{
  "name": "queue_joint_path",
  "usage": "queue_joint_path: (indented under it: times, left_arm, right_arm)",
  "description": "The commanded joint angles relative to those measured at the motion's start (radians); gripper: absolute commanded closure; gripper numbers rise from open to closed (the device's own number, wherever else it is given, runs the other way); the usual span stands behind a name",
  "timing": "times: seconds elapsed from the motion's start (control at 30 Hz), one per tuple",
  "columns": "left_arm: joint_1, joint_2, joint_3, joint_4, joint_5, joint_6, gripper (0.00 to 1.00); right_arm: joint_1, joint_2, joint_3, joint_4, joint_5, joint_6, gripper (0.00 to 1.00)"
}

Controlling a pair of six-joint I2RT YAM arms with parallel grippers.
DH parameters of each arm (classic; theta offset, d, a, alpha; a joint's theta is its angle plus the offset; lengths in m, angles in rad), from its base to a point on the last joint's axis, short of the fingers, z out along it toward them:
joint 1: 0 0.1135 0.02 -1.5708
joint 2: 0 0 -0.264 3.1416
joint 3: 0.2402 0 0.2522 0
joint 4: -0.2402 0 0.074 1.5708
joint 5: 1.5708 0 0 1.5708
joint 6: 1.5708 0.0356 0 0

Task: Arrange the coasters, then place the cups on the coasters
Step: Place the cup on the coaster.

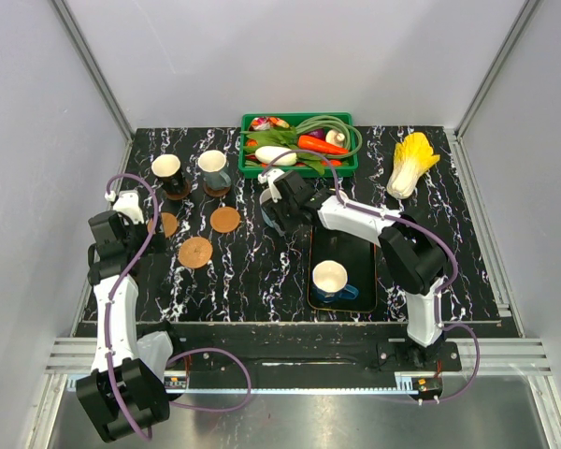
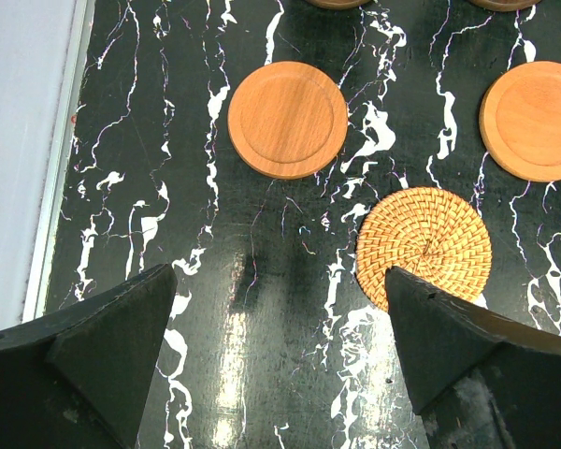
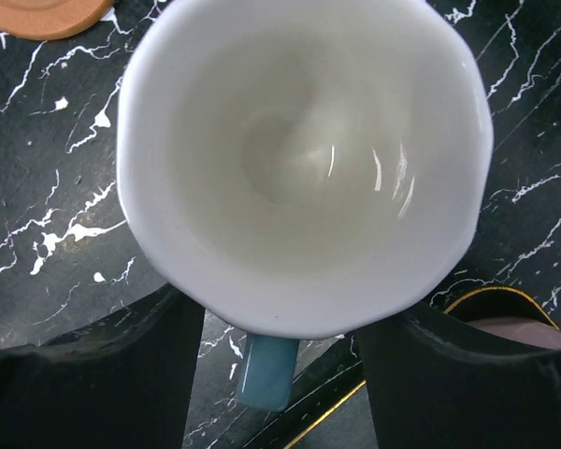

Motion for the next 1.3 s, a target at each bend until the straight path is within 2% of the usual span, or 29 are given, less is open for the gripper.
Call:
queue_joint_path:
  times: [0.0,0.33,0.77,1.07,1.27]
  left_arm:
    - [0.006,-0.011,0.0,0.056,0.014,0.007,0.01]
    - [0.006,-0.007,0.003,0.056,0.012,0.007,0.01]
    - [0.006,-0.004,0.001,0.056,0.012,0.007,0.01]
    - [0.006,-0.004,0.001,0.056,0.012,0.007,0.01]
    - [0.006,-0.009,0.0,0.056,0.011,0.009,0.01]
  right_arm:
    - [-0.002,-0.026,0.035,0.006,-0.04,0.004,0.28]
    - [-0.003,-0.055,0.105,-0.121,0.009,-0.042,0.28]
    - [-0.003,-0.035,0.191,-0.279,-0.102,-0.062,0.31]
    - [0.003,-0.069,0.188,-0.296,-0.194,-0.069,0.34]
    - [0.02,-0.073,0.193,-0.295,-0.199,-0.074,0.35]
